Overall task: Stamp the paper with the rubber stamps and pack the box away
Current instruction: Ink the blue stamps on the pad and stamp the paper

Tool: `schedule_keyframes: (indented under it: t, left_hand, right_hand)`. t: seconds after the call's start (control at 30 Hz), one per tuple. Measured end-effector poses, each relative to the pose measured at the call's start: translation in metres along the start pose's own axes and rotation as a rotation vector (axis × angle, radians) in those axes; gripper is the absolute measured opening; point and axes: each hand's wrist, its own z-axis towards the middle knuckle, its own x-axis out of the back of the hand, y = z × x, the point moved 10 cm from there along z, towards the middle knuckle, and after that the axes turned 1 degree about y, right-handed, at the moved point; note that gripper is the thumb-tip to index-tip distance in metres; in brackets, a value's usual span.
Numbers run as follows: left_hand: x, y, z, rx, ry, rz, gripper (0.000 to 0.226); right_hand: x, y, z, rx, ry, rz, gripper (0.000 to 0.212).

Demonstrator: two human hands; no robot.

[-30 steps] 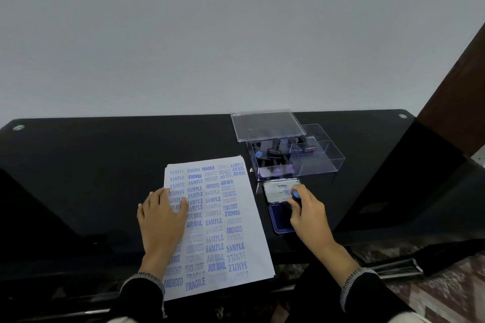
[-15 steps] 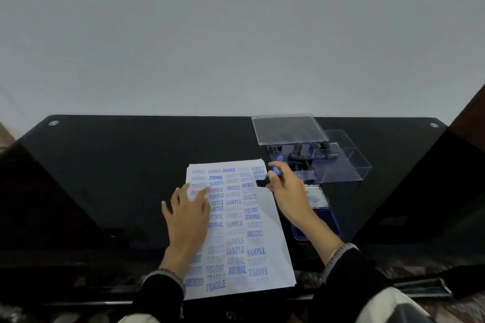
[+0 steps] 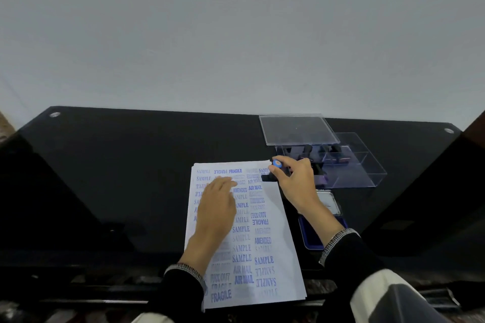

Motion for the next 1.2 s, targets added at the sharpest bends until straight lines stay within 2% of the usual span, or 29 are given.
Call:
schedule_keyframes:
  t: [0.1, 0.27, 0.57, 1.2]
  left_hand:
    - [-0.016, 0.013, 0.002, -0.038, -0.058, -0.125, 0.035]
    - [-0.041, 0.015, 0.007, -0.060, -0.124, -0.041, 0.048]
    - [-0.045, 0.021, 0.005, -0.135, -0.057, 0.140, 0.046]
    - [-0.049, 0.020, 0.004, -0.133, -0.072, 0.199, 0.055]
  right_hand:
    - [-0.002, -0.001, 0.004, 0.030, -0.001, -0.132, 0.021]
    - [-0.011, 0.013, 0.009, -0.005, -0.071, -0.220, 0.027]
    - [-0.009, 0.013, 0.005, -0.059, -0.088, -0.194, 0.033]
    - [-0.007, -0.003, -0.001, -0.047, -0.123, -0.214, 0.039]
